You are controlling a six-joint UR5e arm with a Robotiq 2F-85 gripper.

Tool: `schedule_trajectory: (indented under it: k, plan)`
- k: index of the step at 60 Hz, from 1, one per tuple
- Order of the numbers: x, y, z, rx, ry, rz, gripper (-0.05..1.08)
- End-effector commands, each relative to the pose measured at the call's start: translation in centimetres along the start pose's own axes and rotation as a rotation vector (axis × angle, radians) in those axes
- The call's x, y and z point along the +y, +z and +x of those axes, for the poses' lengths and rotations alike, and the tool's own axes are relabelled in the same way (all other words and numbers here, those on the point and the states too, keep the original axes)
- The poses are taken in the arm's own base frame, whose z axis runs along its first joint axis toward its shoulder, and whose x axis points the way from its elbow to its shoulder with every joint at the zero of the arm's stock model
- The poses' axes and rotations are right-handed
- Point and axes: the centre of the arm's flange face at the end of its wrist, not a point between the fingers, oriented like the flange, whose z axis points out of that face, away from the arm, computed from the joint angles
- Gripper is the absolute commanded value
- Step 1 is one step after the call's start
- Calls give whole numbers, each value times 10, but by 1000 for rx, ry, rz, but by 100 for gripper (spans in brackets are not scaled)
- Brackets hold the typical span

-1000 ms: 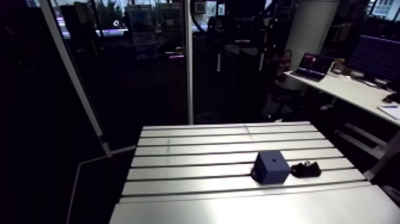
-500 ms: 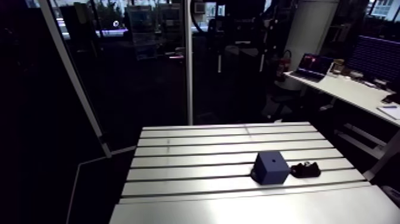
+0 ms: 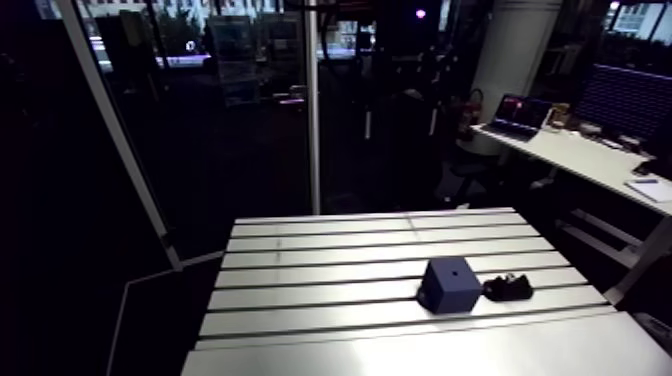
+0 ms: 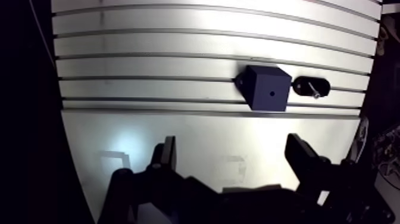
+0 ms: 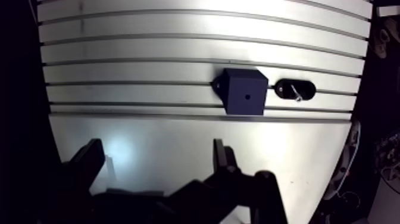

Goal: Pick up the M10 bolt and insert it into the hole until fully seated.

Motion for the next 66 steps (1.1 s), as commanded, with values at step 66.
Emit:
schedule_trajectory:
  k: [66]
  plan:
    - [173, 85, -27, 147, 85, 9, 1]
